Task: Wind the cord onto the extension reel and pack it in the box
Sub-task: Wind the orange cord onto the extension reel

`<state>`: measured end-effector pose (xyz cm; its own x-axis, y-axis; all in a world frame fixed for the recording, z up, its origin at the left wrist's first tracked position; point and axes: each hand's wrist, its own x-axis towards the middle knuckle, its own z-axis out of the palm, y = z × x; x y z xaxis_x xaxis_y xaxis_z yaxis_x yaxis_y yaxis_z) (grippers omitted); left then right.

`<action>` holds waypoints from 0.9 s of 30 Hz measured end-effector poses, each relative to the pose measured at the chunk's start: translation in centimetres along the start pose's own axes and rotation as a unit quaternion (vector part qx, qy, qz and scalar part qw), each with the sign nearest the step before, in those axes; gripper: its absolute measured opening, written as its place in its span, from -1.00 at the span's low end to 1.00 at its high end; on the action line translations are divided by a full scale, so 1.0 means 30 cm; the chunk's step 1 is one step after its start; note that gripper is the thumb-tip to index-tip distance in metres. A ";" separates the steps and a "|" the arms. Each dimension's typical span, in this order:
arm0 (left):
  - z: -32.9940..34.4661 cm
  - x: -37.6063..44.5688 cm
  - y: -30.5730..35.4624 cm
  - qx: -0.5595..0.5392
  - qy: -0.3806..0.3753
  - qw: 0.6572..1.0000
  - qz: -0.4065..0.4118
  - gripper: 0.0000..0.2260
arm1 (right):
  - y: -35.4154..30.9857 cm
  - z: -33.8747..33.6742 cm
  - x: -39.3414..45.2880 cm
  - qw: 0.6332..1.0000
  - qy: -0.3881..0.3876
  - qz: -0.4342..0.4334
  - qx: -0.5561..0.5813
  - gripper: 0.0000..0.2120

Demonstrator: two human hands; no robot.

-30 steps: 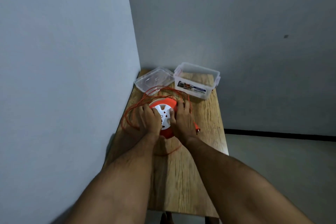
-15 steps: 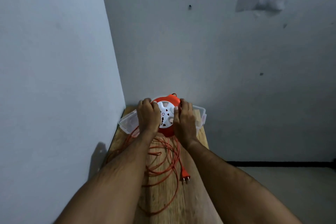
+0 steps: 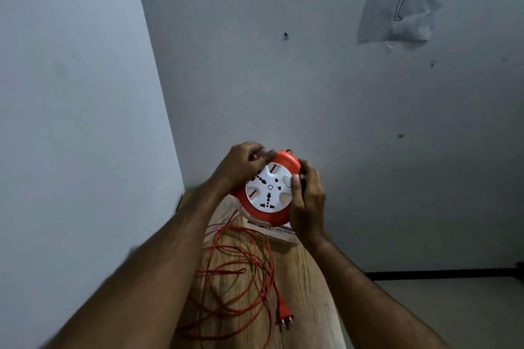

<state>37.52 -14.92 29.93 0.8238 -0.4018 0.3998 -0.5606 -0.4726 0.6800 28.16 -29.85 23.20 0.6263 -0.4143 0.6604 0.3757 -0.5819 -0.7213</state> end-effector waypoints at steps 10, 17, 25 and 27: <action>0.020 -0.021 -0.011 0.047 0.019 0.998 -0.034 -0.49 | -0.098 -0.023 -0.054 0.953 -0.030 -0.166 -0.254 -0.58; 0.051 -0.103 -0.048 0.081 0.015 0.995 -0.060 -0.48 | -0.168 0.037 -0.179 0.926 -0.141 -0.079 -0.340 -0.46; 0.074 -0.215 -0.085 0.101 0.041 0.991 -0.072 -0.55 | -0.162 0.087 -0.218 0.986 -0.098 0.085 -0.109 -0.62; 0.080 -0.242 -0.092 0.105 0.049 0.990 -0.080 -0.58 | -0.164 0.113 -0.232 0.973 -0.050 0.224 -0.029 -0.52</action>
<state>32.89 -12.60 23.68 0.9017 -0.2357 0.3624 -0.4193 -0.6810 0.6003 24.27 -21.72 21.45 0.7827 -0.5668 0.2571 0.0126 -0.3986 -0.9170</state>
